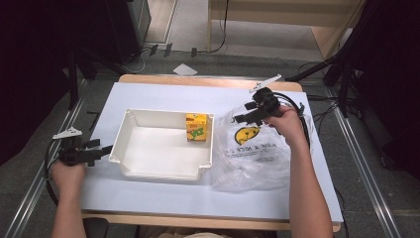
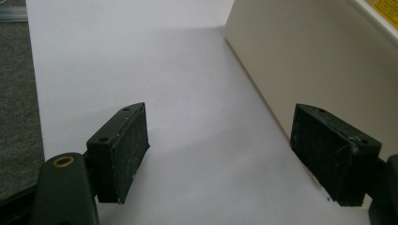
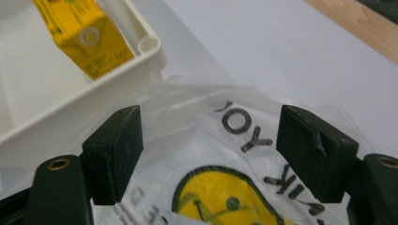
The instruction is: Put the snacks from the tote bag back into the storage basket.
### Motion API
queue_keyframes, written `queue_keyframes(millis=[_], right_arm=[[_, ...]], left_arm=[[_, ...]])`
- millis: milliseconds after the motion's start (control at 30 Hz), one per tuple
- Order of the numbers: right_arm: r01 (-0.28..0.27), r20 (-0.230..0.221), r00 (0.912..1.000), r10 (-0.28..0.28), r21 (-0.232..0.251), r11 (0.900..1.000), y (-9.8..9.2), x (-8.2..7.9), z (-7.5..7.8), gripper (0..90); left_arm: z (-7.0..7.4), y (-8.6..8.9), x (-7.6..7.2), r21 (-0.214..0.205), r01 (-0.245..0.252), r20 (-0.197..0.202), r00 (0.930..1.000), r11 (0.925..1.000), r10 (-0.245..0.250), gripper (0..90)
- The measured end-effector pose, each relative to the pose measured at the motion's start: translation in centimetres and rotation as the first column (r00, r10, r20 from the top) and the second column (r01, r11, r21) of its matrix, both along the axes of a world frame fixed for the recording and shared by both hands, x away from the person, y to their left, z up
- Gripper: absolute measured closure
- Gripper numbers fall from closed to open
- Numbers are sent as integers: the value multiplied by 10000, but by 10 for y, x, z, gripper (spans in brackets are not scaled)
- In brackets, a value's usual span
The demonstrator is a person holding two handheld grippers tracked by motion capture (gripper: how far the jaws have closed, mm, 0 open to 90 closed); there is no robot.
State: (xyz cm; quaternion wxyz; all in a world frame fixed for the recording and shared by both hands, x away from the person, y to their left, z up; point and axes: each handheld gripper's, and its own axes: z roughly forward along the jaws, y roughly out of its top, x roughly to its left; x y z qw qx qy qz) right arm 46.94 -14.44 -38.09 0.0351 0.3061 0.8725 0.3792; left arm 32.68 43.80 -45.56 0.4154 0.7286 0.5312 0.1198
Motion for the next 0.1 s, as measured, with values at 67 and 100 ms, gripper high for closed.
queue_keyframes(millis=[67, 100], right_arm=[[-96, 260, 9996, 64, 1261, 9920, -2, 0, 9, 208], [-96, 260, 9996, 64, 1261, 9920, -2, 0, 9, 208]], left_arm=[[0, 0, 0, -19, -20, 15, 10000, 10000, 20, 209], [0, 0, 0, -19, -20, 15, 10000, 10000, 20, 209]])
